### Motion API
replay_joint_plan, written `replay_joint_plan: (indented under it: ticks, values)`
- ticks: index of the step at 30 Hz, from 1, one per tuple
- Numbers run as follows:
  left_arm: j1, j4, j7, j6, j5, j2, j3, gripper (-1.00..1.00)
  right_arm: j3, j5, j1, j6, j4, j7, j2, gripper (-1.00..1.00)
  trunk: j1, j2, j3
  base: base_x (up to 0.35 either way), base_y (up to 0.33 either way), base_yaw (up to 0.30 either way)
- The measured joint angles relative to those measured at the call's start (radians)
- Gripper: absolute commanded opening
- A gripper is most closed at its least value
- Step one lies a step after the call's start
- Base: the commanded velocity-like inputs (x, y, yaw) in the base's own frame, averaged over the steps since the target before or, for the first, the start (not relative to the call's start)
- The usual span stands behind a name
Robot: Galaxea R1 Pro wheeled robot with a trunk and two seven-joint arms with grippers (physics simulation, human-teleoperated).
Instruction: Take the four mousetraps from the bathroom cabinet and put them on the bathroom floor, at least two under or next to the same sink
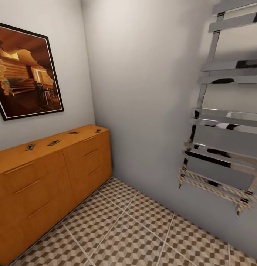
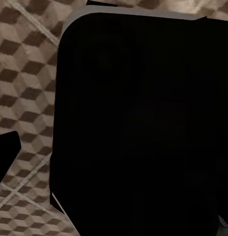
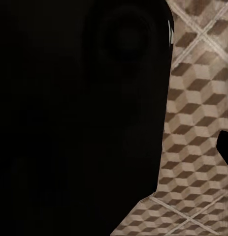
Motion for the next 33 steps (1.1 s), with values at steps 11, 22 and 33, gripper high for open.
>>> replay_joint_plan:
  ticks: [11,22,33]
  values:
    - [0.000,0.000,0.000,0.000,0.000,0.000,0.000,1.00,0.000,0.000,0.000,0.000,0.000,-0.001,-0.001,1.00,0.000,0.000,0.000,0.254,0.000,0.264]
    - [0.000,0.000,0.000,-0.001,0.000,-0.001,0.000,1.00,0.001,0.002,0.000,-0.001,0.000,-0.001,-0.001,1.00,0.001,0.000,0.000,0.039,0.000,0.270]
    - [0.000,0.000,0.002,0.000,0.002,-0.001,0.000,1.00,0.000,0.002,0.000,-0.001,0.000,-0.001,-0.001,1.00,0.000,0.000,0.000,0.188,0.000,0.270]
